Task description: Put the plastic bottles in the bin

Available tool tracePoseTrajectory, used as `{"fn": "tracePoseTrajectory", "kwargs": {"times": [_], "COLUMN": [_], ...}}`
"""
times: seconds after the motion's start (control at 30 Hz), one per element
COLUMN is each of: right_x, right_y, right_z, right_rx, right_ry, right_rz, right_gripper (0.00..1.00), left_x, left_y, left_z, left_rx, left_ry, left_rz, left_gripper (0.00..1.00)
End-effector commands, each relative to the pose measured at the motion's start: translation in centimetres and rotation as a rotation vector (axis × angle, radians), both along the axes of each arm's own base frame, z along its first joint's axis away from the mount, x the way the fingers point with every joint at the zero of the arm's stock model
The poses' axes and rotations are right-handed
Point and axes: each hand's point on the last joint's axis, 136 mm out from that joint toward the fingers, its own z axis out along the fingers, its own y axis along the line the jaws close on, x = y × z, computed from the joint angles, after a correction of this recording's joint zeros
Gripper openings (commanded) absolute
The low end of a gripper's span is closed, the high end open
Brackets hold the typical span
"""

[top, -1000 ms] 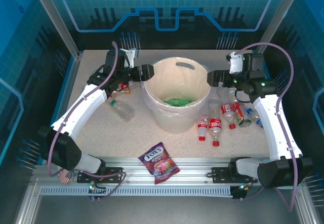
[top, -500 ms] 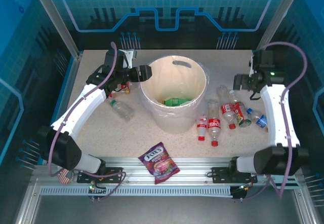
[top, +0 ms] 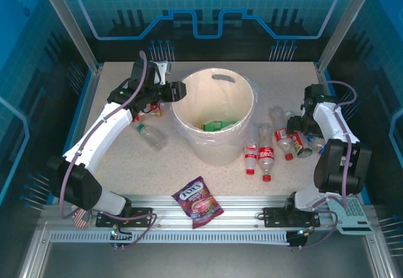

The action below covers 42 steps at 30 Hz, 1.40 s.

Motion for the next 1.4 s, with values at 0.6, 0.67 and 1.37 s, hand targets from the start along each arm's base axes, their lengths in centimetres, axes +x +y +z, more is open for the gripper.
{"fn": "tracePoseTrajectory", "kwargs": {"times": [0.6,0.67,1.37], "right_x": [3.1,3.2,6.5], "right_y": [1.2,1.5,3.2], "right_z": [-5.1,-5.6,-1.0], "right_rx": [0.144,0.148,0.195], "right_ry": [0.015,0.026,-0.120], "right_rz": [-0.024,-0.018,0.015], "right_gripper": [0.75,0.77,0.64], "left_x": [2.8,2.5,0.8], "left_y": [1.3,1.4,1.4], "left_z": [-0.2,0.2,0.0], "left_rx": [0.145,0.144,0.113], "left_ry": [0.005,-0.003,-0.014], "left_rz": [0.057,0.058,0.035], "left_gripper": [0.53,0.53,0.71]}}
